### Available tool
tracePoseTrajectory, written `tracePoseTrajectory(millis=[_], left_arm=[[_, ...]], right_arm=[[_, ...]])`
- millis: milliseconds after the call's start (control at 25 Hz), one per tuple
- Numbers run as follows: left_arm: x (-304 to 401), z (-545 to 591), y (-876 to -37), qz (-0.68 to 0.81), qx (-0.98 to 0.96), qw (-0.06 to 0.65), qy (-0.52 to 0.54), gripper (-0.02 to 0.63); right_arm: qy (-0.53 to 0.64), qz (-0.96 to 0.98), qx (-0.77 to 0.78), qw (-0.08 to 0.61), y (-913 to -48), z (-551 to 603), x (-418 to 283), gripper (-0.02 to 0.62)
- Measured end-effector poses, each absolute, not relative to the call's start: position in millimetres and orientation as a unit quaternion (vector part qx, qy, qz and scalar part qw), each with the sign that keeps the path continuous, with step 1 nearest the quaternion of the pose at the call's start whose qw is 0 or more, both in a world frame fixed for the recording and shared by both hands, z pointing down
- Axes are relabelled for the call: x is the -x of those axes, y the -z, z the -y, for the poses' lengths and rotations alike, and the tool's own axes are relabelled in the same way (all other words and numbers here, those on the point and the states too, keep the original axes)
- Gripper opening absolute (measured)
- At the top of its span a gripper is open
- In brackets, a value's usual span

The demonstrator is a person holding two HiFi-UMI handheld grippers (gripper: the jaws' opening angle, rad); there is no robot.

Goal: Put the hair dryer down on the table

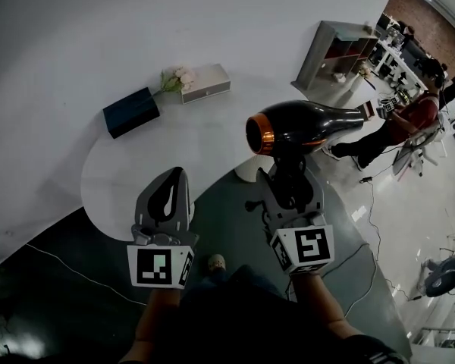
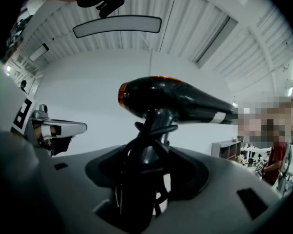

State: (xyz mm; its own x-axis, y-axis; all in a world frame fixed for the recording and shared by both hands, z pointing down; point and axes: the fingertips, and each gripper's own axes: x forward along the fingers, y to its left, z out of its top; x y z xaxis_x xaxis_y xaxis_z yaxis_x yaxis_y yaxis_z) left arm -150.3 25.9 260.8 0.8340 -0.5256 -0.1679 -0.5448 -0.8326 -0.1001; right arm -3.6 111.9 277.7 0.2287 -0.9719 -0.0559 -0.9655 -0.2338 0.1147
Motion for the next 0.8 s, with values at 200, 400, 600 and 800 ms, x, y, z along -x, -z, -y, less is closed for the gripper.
tracePoseTrajectory(millis=[200, 400, 600, 800], left_arm=[[134, 5, -272, -0.273, 0.958, 0.057, -0.06, 0.012], [117, 27, -271, -0.27, 0.96, 0.048, -0.061, 0.012], [92, 56, -274, -0.284, 0.955, 0.066, -0.054, 0.012], [64, 99, -267, -0.32, 0.942, 0.082, -0.059, 0.012]], right_arm=[[0.051, 0.618, -0.783, 0.039, -286, -80, -10, 0.26], [0.053, 0.624, -0.779, 0.038, -285, -52, -26, 0.26], [0.052, 0.637, -0.769, 0.032, -291, -14, -49, 0.259], [0.059, 0.658, -0.749, 0.039, -292, 37, -85, 0.259]])
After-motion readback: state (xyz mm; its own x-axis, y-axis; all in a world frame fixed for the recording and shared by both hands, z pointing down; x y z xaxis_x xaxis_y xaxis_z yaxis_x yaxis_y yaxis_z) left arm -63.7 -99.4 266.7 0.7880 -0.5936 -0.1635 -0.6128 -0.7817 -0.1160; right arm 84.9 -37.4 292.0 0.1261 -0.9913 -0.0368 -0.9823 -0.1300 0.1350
